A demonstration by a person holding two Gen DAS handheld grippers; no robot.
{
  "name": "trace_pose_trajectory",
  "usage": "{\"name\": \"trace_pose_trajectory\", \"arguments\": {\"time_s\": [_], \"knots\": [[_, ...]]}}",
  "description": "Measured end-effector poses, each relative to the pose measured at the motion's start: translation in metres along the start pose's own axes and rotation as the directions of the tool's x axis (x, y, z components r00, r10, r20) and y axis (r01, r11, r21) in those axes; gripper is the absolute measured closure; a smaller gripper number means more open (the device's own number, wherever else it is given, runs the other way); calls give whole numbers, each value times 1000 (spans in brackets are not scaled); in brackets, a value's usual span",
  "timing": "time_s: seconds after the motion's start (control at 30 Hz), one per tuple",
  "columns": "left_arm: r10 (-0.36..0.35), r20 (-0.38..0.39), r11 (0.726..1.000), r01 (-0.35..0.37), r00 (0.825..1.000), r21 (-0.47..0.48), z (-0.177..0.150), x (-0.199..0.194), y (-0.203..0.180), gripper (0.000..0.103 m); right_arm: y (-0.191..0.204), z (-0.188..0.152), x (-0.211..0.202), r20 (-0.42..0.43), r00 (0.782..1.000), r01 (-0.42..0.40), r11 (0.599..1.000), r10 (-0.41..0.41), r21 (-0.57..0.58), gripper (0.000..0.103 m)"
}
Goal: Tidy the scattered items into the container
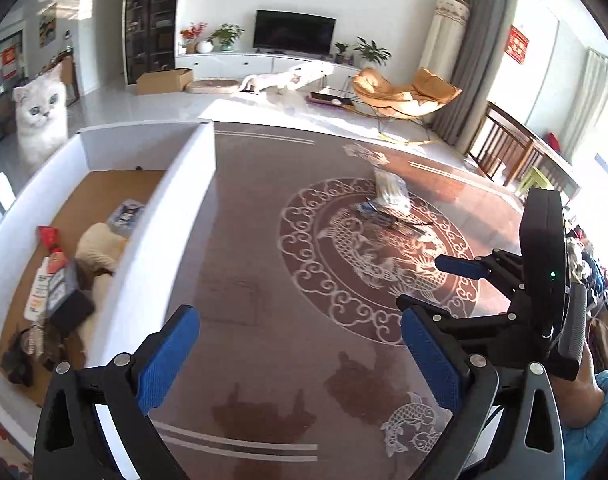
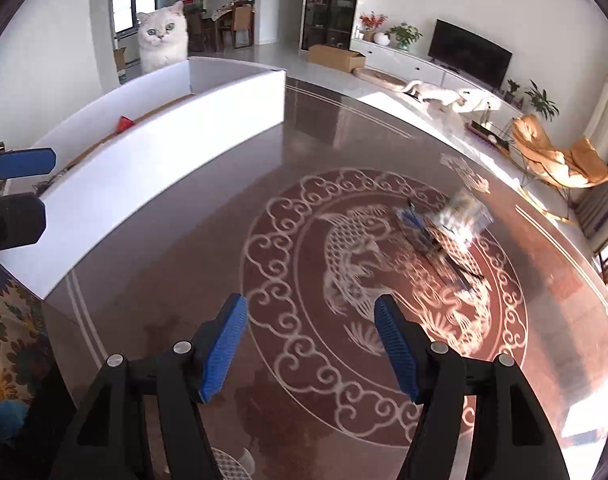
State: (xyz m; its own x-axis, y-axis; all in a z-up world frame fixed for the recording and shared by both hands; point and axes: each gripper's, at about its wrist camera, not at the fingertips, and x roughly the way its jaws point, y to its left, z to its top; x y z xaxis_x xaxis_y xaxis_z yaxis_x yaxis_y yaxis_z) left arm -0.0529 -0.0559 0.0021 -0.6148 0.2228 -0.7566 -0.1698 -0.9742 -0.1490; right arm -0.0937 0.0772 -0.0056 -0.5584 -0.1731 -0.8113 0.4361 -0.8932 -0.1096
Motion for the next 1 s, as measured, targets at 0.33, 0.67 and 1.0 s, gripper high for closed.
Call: {"name": "trace_pose_trajectory", "arguments": {"time_s": [0.33,0.67,1.0], "knots": [[36,-66,990,-26,997,141,-13,129,-61,0,-104,-104,5,-59,977,213,962,-205,171,36],[78,-98,992,-68,992,104,-6,159,-33,0,-124,-100,16,-6,991,130,928,-137,348,33],[108,-93,988,-96,990,125,-7,162,-38,0,-122,-101,17,-13,990,137,922,-142,362,29]]}}
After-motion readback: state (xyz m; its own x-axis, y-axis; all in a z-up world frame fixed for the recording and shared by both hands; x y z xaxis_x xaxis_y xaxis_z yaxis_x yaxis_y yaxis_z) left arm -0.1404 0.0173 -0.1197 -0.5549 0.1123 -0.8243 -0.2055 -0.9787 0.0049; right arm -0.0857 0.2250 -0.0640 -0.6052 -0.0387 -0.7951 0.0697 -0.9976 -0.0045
